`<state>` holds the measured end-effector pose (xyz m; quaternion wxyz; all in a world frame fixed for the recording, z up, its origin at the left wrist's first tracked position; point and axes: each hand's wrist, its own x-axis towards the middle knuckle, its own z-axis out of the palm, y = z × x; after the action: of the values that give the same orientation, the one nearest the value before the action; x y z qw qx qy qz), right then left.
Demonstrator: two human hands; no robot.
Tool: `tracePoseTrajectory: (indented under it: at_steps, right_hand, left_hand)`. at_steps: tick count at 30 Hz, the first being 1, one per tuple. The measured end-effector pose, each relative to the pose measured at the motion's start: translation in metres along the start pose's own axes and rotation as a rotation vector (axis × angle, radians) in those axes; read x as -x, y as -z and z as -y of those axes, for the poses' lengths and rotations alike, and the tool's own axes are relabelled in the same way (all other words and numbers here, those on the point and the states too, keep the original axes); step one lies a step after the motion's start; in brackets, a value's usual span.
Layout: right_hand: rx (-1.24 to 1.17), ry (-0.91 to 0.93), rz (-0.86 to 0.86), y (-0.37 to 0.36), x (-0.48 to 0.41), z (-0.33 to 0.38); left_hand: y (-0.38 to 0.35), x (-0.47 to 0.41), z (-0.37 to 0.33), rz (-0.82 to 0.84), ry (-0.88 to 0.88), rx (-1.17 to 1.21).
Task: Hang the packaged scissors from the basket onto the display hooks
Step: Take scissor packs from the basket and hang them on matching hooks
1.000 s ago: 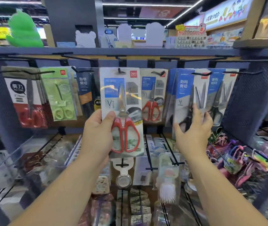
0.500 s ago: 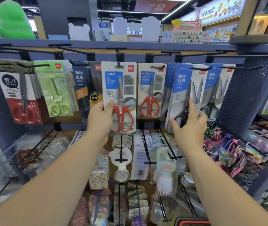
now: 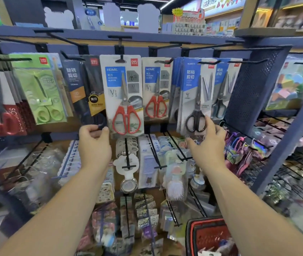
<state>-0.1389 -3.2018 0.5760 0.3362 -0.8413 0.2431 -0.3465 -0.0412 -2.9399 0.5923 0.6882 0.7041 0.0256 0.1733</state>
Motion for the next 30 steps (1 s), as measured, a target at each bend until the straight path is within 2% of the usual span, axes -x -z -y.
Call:
tracePoseTrajectory:
  at_steps: [3,5,8,12,15,18,21,24,30]
  right_hand:
    - [0.065,-0.039,0.012,0.013,0.022,-0.013]
    - [0.077,-0.066,0.056,0.022,0.039,-0.027]
    - [0.161,-0.157,0.166,0.037,0.079,-0.059]
    - [0.35,-0.294,0.397,0.07,0.149,-0.11]
    - [0.414,-0.395,0.55,0.094,0.191,-0.153]
    - [0.458,-0.521,0.69,0.117,0.217,-0.198]
    - [0.488,-0.581,0.821,0.137,0.226,-0.242]
    - [0.453,-0.58,0.912,0.15,0.221,-0.286]
    - [0.384,-0.557,1.181,0.161,0.195,-0.379]
  left_hand:
    - [0.019,0.014,0.005,0.009,-0.108,-0.049]
    - [0.03,0.028,0.01,0.08,-0.227,-0.119]
    - [0.042,0.065,0.019,0.238,-0.412,-0.285]
    - [0.045,0.138,0.044,0.531,-0.536,-0.443]
    - [0.034,0.189,0.076,0.798,-0.494,-0.525]
    - [0.01,0.23,0.109,1.071,-0.404,-0.706]
    - [-0.018,0.265,0.14,1.22,-0.374,-0.844]
    - [-0.046,0.296,0.164,1.222,-0.335,-0.982]
    - [-0.073,0.352,0.198,1.041,-0.216,-1.166]
